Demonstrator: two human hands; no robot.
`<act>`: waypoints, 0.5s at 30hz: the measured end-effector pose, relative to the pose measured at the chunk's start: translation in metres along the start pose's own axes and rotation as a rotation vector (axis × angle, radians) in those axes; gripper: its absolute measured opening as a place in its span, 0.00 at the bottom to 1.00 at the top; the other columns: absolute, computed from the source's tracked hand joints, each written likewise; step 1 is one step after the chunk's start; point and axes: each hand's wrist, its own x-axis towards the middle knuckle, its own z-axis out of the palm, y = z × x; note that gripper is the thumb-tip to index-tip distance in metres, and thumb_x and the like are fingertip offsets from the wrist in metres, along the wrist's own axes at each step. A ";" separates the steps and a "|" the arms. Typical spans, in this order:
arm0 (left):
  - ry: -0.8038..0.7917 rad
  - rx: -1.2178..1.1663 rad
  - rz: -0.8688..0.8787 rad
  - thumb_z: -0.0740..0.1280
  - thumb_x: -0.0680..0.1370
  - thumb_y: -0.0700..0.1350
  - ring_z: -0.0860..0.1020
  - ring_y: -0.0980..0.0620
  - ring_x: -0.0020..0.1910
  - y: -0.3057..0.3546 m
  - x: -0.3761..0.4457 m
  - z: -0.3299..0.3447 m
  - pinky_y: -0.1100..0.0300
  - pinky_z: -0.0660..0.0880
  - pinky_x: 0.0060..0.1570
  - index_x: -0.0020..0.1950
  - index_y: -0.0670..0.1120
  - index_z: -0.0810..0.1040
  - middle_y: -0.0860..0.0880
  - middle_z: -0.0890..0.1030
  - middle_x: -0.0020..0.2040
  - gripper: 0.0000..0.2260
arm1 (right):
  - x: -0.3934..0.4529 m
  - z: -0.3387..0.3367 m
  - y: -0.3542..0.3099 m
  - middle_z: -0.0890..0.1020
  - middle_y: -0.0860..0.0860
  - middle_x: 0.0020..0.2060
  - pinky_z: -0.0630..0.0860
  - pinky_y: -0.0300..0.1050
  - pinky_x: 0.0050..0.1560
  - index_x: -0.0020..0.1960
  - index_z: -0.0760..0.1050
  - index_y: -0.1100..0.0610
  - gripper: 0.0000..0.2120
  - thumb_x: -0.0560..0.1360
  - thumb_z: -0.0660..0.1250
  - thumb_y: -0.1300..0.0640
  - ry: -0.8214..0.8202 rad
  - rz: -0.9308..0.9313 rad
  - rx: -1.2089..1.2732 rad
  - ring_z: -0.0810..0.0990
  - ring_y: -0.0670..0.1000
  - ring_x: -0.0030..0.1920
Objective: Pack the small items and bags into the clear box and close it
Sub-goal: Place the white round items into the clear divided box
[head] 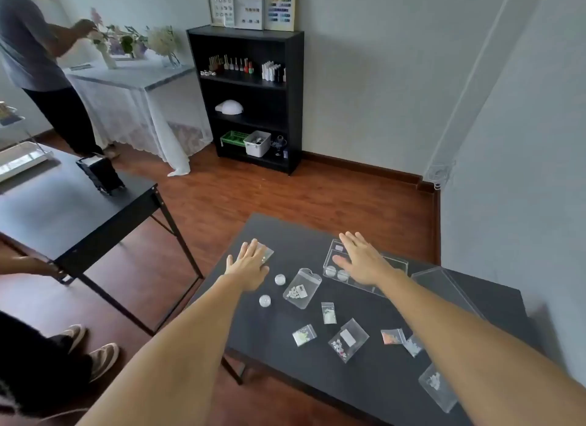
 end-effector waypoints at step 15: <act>-0.047 -0.168 0.122 0.66 0.78 0.51 0.74 0.51 0.64 -0.048 -0.006 0.075 0.55 0.72 0.62 0.69 0.52 0.74 0.54 0.73 0.68 0.19 | 0.034 0.101 -0.049 0.73 0.54 0.69 0.68 0.51 0.66 0.73 0.66 0.55 0.21 0.80 0.60 0.56 -0.141 -0.115 0.079 0.68 0.57 0.69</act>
